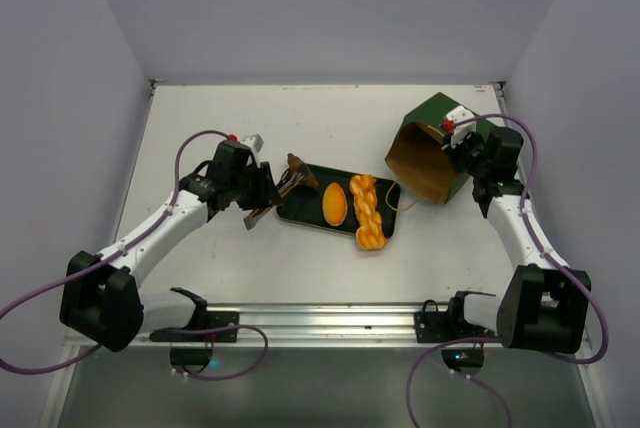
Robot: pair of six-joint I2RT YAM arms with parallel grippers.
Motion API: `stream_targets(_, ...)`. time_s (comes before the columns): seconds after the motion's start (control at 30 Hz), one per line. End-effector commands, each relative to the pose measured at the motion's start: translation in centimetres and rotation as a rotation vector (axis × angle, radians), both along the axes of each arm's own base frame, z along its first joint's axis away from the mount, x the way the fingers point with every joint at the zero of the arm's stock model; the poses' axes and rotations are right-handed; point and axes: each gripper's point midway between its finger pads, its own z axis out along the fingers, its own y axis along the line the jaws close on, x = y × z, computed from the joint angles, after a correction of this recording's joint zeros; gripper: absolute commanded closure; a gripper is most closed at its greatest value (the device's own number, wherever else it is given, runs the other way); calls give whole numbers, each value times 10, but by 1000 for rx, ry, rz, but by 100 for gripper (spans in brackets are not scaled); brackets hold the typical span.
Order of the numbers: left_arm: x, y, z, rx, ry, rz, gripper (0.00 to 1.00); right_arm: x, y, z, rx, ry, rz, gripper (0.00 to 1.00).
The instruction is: Take the fake bread out of the paper bag
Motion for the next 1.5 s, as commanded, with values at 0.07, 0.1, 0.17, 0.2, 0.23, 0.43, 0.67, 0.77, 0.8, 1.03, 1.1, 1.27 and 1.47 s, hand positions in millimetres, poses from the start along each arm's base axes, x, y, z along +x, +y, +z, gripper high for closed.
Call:
stream_targets(0.07,15,-8,17,-41,-74,-21,94,5,-2,13,2,-53,-5,99)
stream_targets(0.1,15,-7,18,-39,-72,-23,93,5,-2,11,3,-50,-5,99)
stream_targets(0.17,13,-8,19,-39,-74,-34,92,5,-2,11,4,-48,-5,99)
stream_targets(0.2,12,-8,21,-40,-76,-38,91,5,-1,11,4,-47,-2,99)
stream_targets(0.23,11,-8,22,-40,-77,-44,91,5,-2,11,4,-47,-3,99)
stream_targets(0.43,7,-4,34,-25,-91,-61,87,5,-1,11,6,-47,-1,99)
stream_targets(0.67,3,-4,31,-25,-81,-75,80,5,-1,11,6,-45,-1,98)
stream_targets(0.77,1,-7,29,-32,-72,-87,78,5,-2,11,5,-47,-4,99)
stream_targets(0.8,1,-7,29,-30,-72,-88,77,4,-2,11,6,-46,-6,99)
stream_targets(1.03,-1,-12,27,-54,-63,-120,69,4,-2,11,5,-47,-5,99)
stream_targets(1.1,-2,-12,25,-52,-58,-124,67,5,-2,11,3,-47,-5,98)
stream_targets(1.27,-2,-12,21,-49,-55,-124,59,5,-2,12,3,-49,-5,99)
stream_targets(1.47,-3,-12,16,-48,-45,-128,52,5,-2,12,2,-49,-6,98)
